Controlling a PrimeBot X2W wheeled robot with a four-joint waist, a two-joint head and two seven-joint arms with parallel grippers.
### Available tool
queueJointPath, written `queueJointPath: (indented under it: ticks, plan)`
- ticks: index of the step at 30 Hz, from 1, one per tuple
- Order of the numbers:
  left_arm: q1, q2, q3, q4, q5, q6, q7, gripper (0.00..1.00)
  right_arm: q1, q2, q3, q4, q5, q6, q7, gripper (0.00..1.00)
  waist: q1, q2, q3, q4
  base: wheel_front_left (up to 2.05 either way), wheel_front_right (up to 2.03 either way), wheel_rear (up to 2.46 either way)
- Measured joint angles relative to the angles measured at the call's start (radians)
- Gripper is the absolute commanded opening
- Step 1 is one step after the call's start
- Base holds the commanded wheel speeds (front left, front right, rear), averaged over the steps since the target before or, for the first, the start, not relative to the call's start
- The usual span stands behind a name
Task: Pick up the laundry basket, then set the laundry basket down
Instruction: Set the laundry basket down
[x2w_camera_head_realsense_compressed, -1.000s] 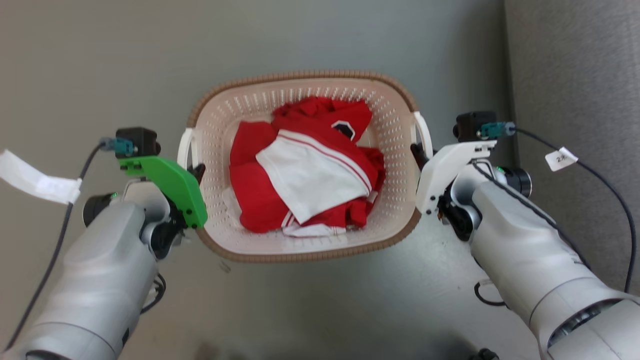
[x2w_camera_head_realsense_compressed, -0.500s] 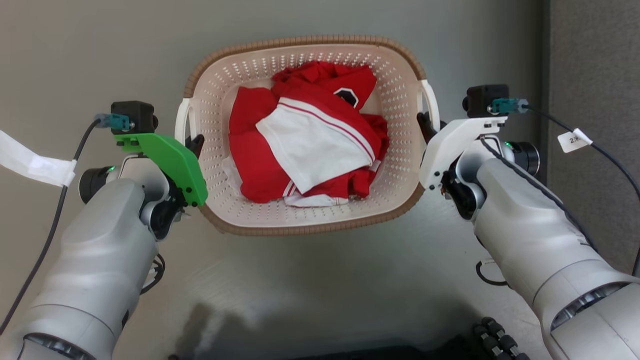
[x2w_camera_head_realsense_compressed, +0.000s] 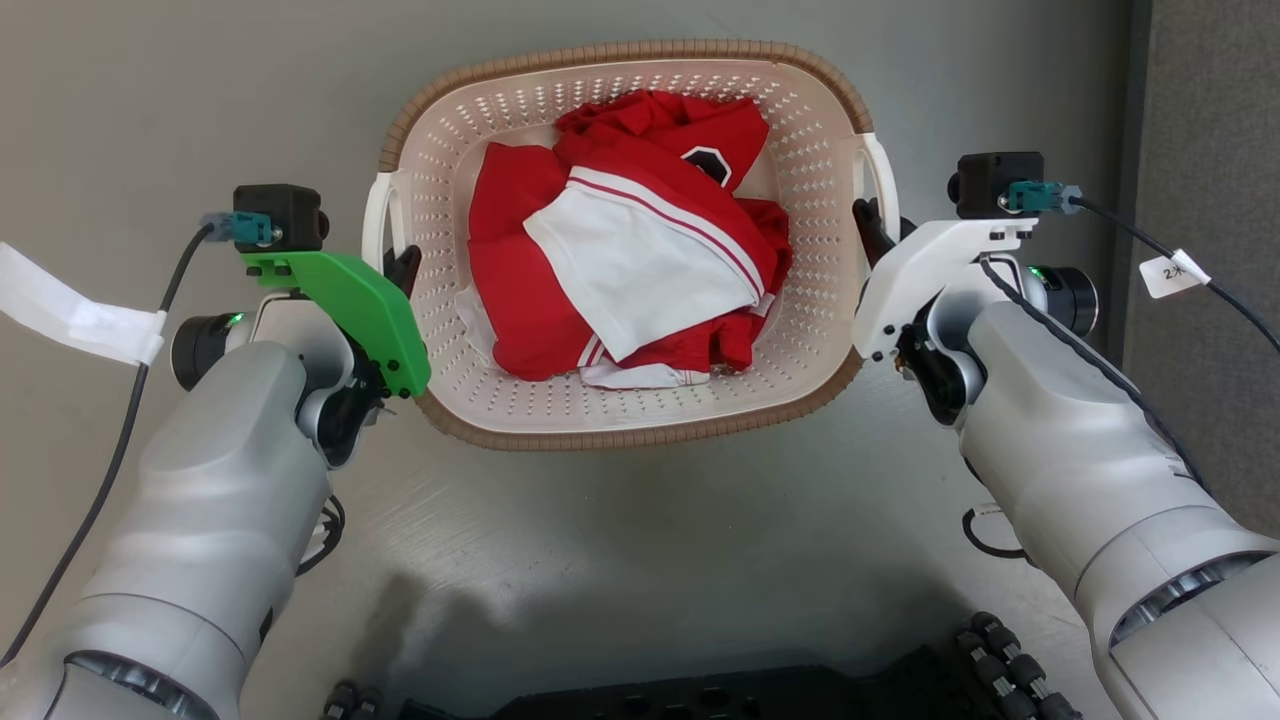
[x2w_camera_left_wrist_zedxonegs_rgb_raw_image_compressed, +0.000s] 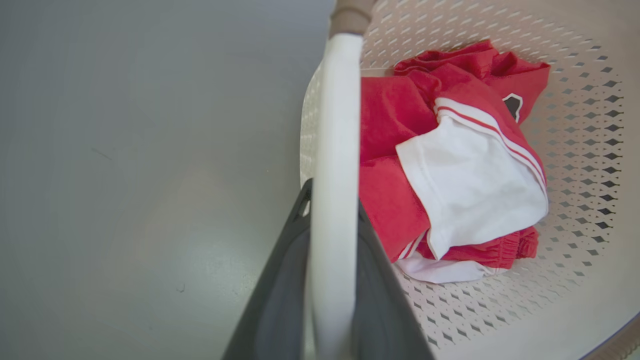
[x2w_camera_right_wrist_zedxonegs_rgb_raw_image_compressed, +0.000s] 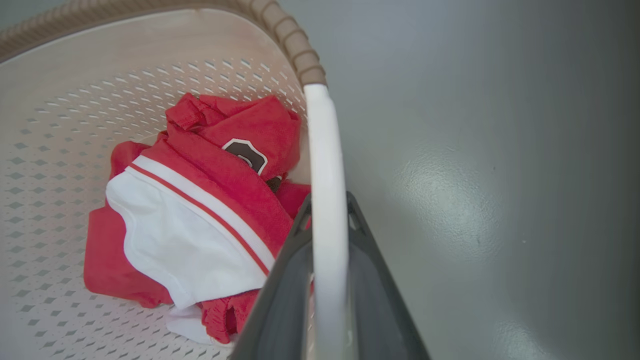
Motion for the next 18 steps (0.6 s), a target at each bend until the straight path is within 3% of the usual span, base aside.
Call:
queueJointPath:
  ticks: [18]
  plan:
    - [0.000, -0.009, -0.025, 0.014, -0.009, 0.000, 0.003, 0.00, 0.000, 0.001, 0.005, 0.025, 0.002, 0.011, 0.000, 0.00, 0.0000, 0.0000, 0.021, 0.006, 0.00, 0.00, 0.00]
